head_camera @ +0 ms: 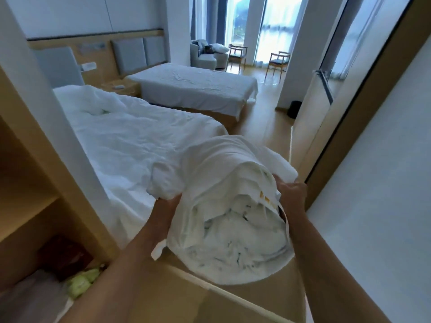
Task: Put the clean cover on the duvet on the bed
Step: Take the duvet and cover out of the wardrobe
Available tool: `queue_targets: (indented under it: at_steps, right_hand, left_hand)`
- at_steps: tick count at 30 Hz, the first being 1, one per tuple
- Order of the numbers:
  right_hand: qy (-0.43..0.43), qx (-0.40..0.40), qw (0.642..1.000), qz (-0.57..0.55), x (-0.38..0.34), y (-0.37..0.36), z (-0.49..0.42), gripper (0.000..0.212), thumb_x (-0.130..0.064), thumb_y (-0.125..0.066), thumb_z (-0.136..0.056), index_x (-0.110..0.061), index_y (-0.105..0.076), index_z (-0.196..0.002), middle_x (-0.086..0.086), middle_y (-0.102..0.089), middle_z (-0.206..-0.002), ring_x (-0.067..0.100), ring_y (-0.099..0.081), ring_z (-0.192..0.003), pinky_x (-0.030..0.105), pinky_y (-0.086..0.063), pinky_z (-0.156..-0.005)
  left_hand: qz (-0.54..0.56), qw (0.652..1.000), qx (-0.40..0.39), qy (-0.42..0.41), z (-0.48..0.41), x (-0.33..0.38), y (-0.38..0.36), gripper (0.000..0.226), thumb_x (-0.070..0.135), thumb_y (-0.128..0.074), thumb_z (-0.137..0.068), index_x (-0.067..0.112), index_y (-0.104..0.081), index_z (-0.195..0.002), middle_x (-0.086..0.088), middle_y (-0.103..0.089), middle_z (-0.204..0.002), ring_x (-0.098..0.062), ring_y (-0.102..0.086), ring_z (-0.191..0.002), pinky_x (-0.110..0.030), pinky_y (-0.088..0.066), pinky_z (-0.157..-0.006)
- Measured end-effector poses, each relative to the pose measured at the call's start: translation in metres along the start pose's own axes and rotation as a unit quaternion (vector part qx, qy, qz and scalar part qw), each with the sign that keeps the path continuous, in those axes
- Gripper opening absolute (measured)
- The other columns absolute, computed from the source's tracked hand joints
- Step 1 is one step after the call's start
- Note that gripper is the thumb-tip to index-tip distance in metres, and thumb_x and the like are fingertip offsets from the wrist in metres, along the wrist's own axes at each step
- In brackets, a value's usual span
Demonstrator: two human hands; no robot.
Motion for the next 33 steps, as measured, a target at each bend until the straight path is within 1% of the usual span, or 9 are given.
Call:
queue_targets:
  at_steps: [2,5,9,14,18,22,26,30,33]
  right_hand:
    - [-0.005,0.045,0.999,-0.003,-0.003,0.006,-0.020,0.024,-0.018,-0.084,-0.081,-0.002,-0.067,-0.083,0.003,-0.062,-0.071,0.010,-0.054,-0.058,0.019,-0.043,-0.056]
    - [-0.006,0.098,0.995,0.007,-0.007,0.007,-0.058,0.030,-0.015,-0.080,-0.084,-0.011,-0.057,-0.066,-0.001,-0.055,-0.064,-0.002,-0.050,-0.045,0.009,-0.037,-0.045]
    - [-0.024,0.155,0.987,-0.023,-0.008,0.005,-0.125,0.027,-0.013,-0.077,-0.085,-0.014,-0.055,-0.069,-0.003,-0.055,-0.068,0.010,-0.050,-0.059,0.029,-0.042,-0.065]
    - [-0.001,0.188,0.981,-0.036,-0.009,-0.013,-0.260,0.025,-0.023,-0.080,-0.085,-0.007,-0.067,-0.098,-0.005,-0.064,-0.082,0.007,-0.059,-0.068,0.011,-0.042,-0.050]
    - [0.012,0.181,0.983,-0.028,-0.011,-0.033,-0.383,0.042,-0.025,-0.076,-0.089,0.004,-0.066,-0.117,0.011,-0.067,-0.109,0.023,-0.062,-0.098,0.023,-0.049,-0.071]
    - [0.011,0.184,0.982,-0.046,-0.022,-0.064,-0.491,0.022,-0.019,-0.076,-0.088,-0.009,-0.062,-0.102,-0.003,-0.061,-0.089,0.010,-0.057,-0.077,0.003,-0.041,-0.050]
    - [0.004,0.191,0.978,-0.086,-0.022,-0.105,-0.604,0.023,-0.018,-0.080,-0.083,-0.008,-0.069,-0.101,0.005,-0.069,-0.096,0.017,-0.064,-0.081,0.026,-0.051,-0.063]
    - [0.020,0.205,0.973,-0.105,-0.009,-0.154,-0.717,0.021,-0.017,-0.082,-0.080,-0.015,-0.070,-0.097,-0.008,-0.069,-0.084,0.002,-0.064,-0.070,0.015,-0.050,-0.053]
    - [0.007,0.210,0.972,-0.106,0.003,-0.206,-0.823,0.028,-0.020,-0.084,-0.078,-0.011,-0.072,-0.101,0.001,-0.072,-0.091,0.013,-0.066,-0.076,0.026,-0.053,-0.069]
  left_hand:
    - [-0.023,0.999,-0.022,-0.037,-0.045,0.032,-0.015,0.013,0.012,-0.060,-0.101,0.003,-0.063,-0.110,-0.007,-0.067,-0.092,-0.013,-0.067,-0.082,-0.033,-0.052,-0.076]
    - [-0.006,0.997,-0.044,-0.071,-0.110,0.071,-0.039,0.029,0.017,-0.071,-0.094,0.000,-0.066,-0.117,-0.011,-0.072,-0.104,-0.023,-0.067,-0.095,-0.039,-0.054,-0.088]
    - [0.003,0.990,-0.089,-0.105,-0.203,0.115,-0.085,0.036,0.027,-0.081,-0.084,0.014,-0.070,-0.116,0.005,-0.077,-0.104,-0.008,-0.071,-0.097,-0.026,-0.056,-0.085]
    - [-0.002,0.983,-0.125,-0.134,-0.337,0.166,-0.156,0.049,0.041,-0.077,-0.072,0.013,-0.071,-0.111,0.007,-0.077,-0.095,-0.016,-0.072,-0.096,-0.026,-0.056,-0.078]
    - [-0.014,0.979,-0.141,-0.150,-0.444,0.206,-0.216,0.047,0.040,-0.076,-0.072,0.013,-0.068,-0.110,0.004,-0.075,-0.100,-0.018,-0.068,-0.100,-0.034,-0.054,-0.083]
    - [-0.015,0.977,-0.146,-0.154,-0.552,0.239,-0.264,0.057,0.039,-0.072,-0.078,0.014,-0.063,-0.128,0.001,-0.071,-0.116,-0.014,-0.066,-0.108,-0.031,-0.053,-0.091]
    - [0.003,0.979,-0.147,-0.141,-0.670,0.271,-0.302,0.047,0.040,-0.074,-0.071,0.020,-0.068,-0.113,0.008,-0.075,-0.099,-0.012,-0.068,-0.096,-0.025,-0.054,-0.077]
    - [0.031,0.973,-0.171,-0.152,-0.797,0.290,-0.339,0.041,0.033,-0.075,-0.073,0.024,-0.070,-0.112,0.001,-0.076,-0.105,-0.020,-0.070,-0.102,-0.033,-0.056,-0.081]
    - [0.044,0.973,-0.171,-0.150,-0.919,0.309,-0.364,0.049,0.037,-0.077,-0.071,0.021,-0.068,-0.117,-0.006,-0.075,-0.112,-0.026,-0.069,-0.108,-0.045,-0.056,-0.094]
Point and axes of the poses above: each hand's wrist, its own z-axis away from the middle knuckle, its own y-axis out of the back of the hand, x = y × z, the point moved 9 cm from there along -z, towards the middle knuckle
